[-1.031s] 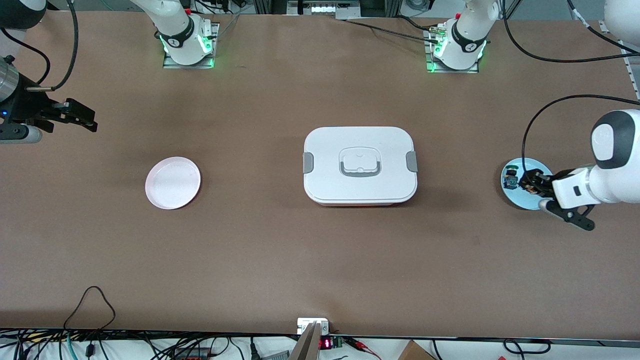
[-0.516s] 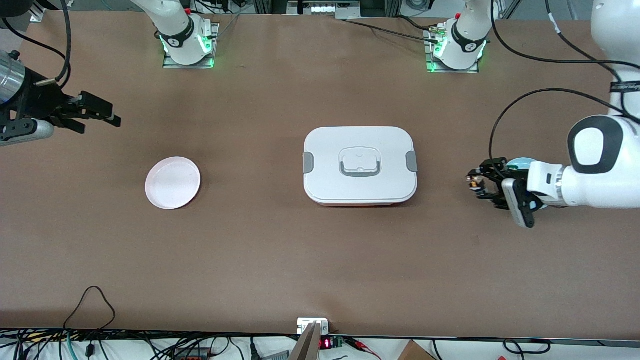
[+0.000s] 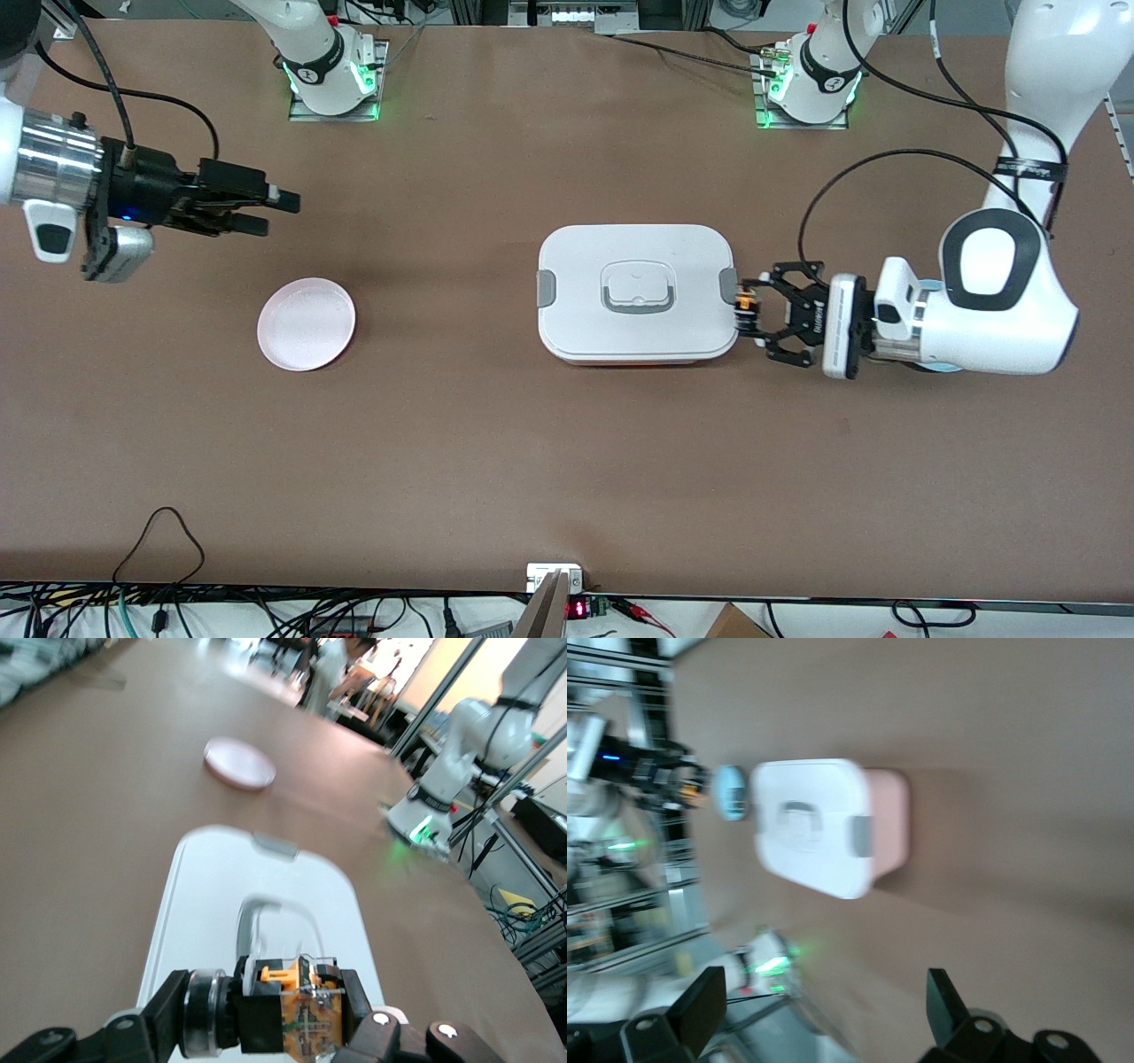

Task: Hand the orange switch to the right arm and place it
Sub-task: 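Carry the switch above the box while the right gripper approaches, then close the right gripper on the switch held by the left gripper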

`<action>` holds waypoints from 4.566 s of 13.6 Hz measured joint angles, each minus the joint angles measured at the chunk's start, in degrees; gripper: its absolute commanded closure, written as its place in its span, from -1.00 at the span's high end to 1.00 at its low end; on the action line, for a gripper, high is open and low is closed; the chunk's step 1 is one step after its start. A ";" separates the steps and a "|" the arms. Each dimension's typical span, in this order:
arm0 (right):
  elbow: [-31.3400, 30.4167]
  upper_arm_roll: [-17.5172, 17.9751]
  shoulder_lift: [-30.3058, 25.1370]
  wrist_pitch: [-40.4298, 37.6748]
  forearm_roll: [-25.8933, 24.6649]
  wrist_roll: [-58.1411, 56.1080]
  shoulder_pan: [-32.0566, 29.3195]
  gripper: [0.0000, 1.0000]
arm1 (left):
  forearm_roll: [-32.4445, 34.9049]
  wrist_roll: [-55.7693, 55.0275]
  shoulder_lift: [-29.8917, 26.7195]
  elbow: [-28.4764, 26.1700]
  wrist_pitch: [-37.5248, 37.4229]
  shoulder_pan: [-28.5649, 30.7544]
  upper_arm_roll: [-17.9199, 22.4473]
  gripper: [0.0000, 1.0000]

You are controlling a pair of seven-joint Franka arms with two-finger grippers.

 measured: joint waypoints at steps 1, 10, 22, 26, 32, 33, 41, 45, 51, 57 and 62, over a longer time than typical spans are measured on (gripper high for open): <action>-1.33 0.04 0.31 0.86 6.12 0.00 0.79 1.00 | -3.02 3.16 -0.03 0.03 0.65 -0.10 -1.56 -0.55; -15.68 0.24 2.28 4.98 32.97 -12.74 8.02 1.00 | -28.71 23.05 -0.01 -1.19 23.66 -6.50 -12.27 -0.57; -16.67 0.44 10.55 6.87 54.94 -38.92 19.28 0.93 | -37.28 24.37 -0.09 -1.11 34.45 -13.62 -12.80 -0.57; -15.19 0.32 10.72 9.77 56.68 -38.92 19.86 0.93 | -37.66 24.39 -0.12 -1.05 35.30 -14.35 -12.75 -0.57; -13.94 -0.17 12.91 10.08 56.86 -38.92 19.20 0.85 | -37.66 24.39 -0.12 -1.05 35.31 -14.32 -12.72 -0.57; -13.45 -0.17 13.02 10.08 56.88 -38.92 19.20 0.85 | -37.67 24.39 -0.12 -1.05 35.31 -14.32 -12.72 -0.57; -10.77 -0.17 13.16 11.17 56.88 -36.17 19.20 0.72 | -37.67 24.39 -0.12 -1.05 35.31 -14.33 -12.72 -0.57; -10.77 -0.17 13.53 11.21 56.88 -36.15 19.22 -0.15 | -37.67 24.39 -0.12 -1.05 35.31 -14.34 -12.72 -0.56; -10.71 -0.17 13.55 11.34 56.89 -36.17 19.21 -0.97 | -37.79 24.32 -0.14 -0.98 35.37 -14.33 -12.72 -0.56; -10.71 -0.17 13.55 11.34 56.89 -36.20 19.22 -0.98 | -37.80 24.32 -0.14 -0.98 35.37 -14.33 -12.72 1.00; -10.69 -0.15 13.56 11.34 56.90 -36.19 19.24 -1.00 | -37.80 24.39 -0.14 -0.99 35.37 -14.06 -12.69 1.00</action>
